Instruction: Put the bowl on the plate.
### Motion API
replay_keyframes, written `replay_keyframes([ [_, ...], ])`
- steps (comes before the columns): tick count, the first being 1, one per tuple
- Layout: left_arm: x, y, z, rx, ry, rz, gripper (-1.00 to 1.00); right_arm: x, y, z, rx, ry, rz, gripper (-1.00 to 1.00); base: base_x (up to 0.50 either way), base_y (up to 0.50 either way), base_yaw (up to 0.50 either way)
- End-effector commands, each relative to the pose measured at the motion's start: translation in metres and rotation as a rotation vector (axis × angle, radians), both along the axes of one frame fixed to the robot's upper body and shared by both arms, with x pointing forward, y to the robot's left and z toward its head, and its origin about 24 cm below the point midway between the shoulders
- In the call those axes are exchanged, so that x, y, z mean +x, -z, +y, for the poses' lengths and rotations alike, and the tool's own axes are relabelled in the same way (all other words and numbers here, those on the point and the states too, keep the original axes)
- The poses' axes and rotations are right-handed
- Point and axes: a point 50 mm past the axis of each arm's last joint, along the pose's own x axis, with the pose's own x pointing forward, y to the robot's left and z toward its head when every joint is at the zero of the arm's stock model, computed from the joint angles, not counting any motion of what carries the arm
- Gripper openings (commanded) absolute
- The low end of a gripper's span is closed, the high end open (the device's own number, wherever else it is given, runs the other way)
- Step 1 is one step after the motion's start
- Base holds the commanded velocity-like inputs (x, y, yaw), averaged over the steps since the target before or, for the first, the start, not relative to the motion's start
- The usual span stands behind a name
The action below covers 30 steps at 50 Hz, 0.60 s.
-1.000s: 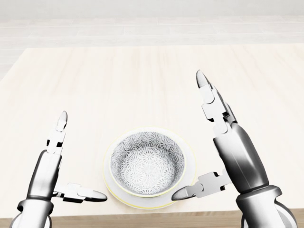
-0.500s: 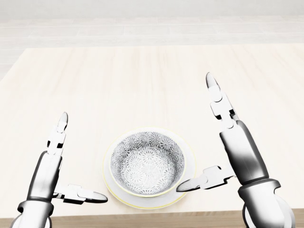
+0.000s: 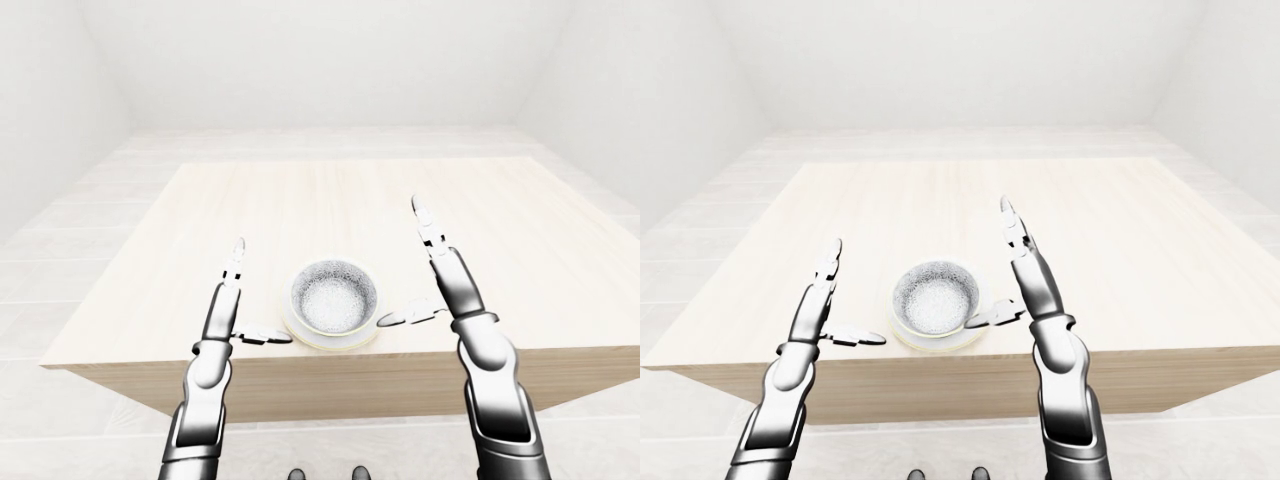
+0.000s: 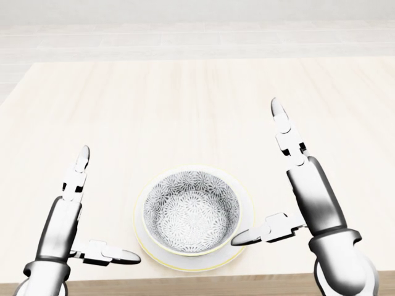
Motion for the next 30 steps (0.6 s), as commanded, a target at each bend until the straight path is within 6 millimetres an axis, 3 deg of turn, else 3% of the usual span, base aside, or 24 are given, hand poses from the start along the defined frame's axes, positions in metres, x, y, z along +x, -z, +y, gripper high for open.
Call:
replay_keyframes([
  [1,-0.001,0.000,-0.002,0.000,0.011,0.002,1.00,0.001,0.002,0.003,-0.002,-0.009,0.007,1.00,0.00,0.00,0.00],
  [30,-0.009,-0.005,-0.006,-0.044,0.074,0.015,1.00,0.001,0.018,-0.003,0.083,0.004,0.071,1.00,0.00,0.00,0.00],
])
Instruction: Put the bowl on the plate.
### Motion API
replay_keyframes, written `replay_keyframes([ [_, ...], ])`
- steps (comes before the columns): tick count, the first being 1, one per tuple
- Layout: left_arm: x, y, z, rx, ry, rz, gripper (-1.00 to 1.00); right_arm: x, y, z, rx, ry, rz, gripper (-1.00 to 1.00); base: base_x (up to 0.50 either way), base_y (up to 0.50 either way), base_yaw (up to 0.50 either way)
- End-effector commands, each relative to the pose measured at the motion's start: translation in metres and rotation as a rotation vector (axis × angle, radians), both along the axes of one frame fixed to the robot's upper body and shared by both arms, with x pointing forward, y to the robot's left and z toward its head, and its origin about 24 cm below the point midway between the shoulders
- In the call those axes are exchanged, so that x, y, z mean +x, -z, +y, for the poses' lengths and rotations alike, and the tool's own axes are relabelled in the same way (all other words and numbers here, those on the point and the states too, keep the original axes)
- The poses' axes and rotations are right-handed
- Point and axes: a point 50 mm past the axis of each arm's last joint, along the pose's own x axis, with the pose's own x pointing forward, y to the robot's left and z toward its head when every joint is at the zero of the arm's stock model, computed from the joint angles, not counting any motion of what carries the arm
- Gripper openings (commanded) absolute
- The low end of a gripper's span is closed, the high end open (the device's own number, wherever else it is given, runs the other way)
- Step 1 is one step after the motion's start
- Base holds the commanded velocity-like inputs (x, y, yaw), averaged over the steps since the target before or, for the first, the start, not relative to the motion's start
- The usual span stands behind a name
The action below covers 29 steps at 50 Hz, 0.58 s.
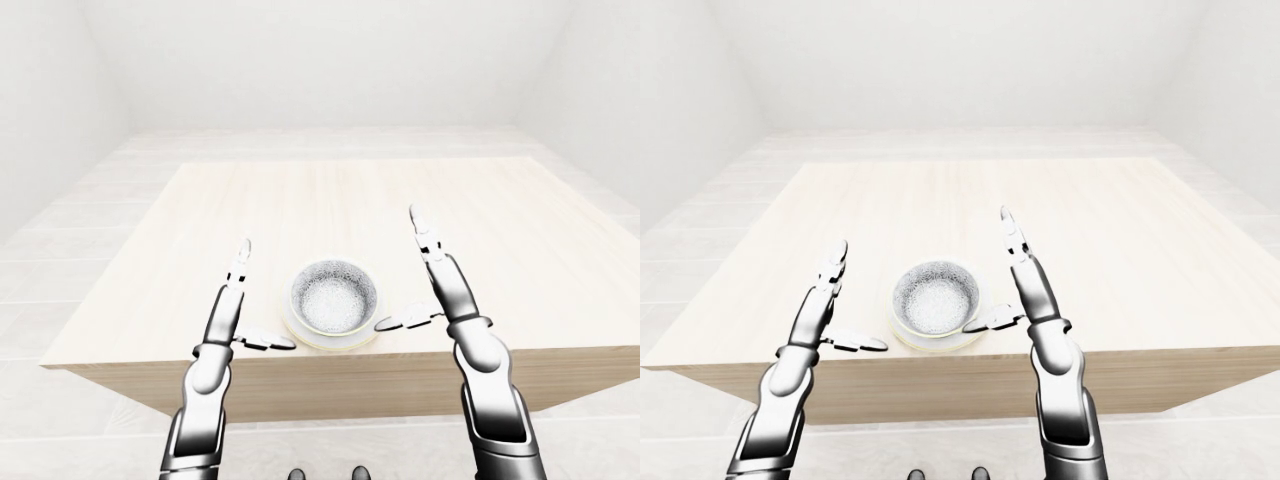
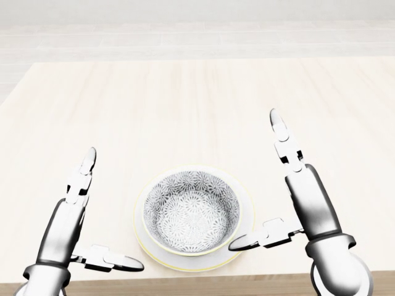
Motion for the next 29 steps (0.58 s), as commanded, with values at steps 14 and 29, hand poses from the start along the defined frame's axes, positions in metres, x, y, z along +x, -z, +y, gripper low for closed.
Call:
replay_keyframes([
  [14,-0.005,0.001,-0.002,-0.021,0.026,0.006,1.00,0.000,0.009,-0.006,0.055,0.022,0.032,1.00,0.00,0.00,0.00],
  [29,-0.005,0.000,-0.001,-0.032,0.038,0.009,1.00,-0.011,0.004,-0.001,0.129,-0.115,0.042,1.00,0.00,0.00,0.00],
])
